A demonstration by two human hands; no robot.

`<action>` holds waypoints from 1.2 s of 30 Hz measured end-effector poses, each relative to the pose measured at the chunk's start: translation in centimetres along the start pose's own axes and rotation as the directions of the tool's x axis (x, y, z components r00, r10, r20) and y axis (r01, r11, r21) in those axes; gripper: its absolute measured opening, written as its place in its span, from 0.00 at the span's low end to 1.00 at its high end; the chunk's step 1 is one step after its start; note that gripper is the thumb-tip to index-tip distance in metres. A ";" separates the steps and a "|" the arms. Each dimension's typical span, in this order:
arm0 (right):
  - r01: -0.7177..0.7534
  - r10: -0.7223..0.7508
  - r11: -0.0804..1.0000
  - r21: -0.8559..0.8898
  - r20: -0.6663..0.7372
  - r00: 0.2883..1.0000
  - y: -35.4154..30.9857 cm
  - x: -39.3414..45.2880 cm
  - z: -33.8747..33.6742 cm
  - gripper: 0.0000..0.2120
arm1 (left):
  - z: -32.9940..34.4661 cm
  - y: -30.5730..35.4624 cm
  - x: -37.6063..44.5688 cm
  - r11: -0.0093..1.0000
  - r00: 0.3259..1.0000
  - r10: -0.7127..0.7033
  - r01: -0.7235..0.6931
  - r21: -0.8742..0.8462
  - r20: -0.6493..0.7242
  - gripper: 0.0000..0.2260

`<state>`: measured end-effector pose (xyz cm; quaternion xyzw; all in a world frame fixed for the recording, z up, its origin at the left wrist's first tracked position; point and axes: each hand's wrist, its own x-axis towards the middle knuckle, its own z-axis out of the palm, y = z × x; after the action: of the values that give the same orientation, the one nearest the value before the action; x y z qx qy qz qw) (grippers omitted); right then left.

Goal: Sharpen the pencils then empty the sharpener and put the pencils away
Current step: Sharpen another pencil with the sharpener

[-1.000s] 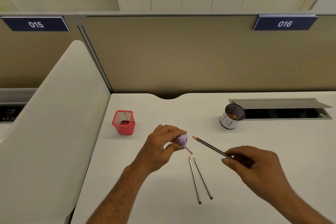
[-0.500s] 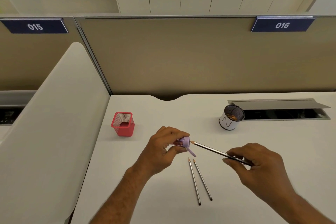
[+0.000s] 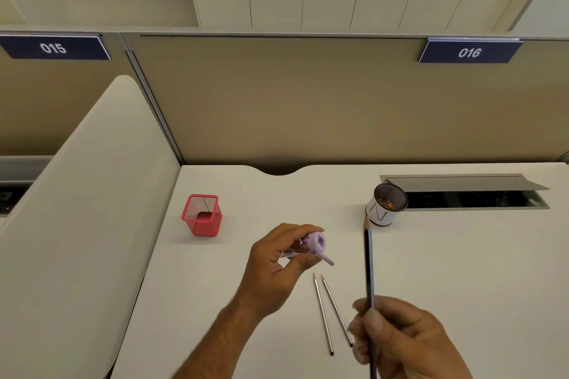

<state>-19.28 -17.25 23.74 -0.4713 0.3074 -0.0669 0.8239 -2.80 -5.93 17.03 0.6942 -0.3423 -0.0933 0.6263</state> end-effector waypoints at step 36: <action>0.420 -0.647 0.092 -0.903 0.266 0.714 -2.5 2.8 -5.6 0.06 | -0.7 -0.6 0.0 0.990 0.995 0.038 -0.051 0.132 0.097 0.12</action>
<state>-19.75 -23.89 22.46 -0.9173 0.1738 -0.2224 0.2809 -2.22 -5.31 16.62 0.7217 -0.3926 -0.0888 0.5632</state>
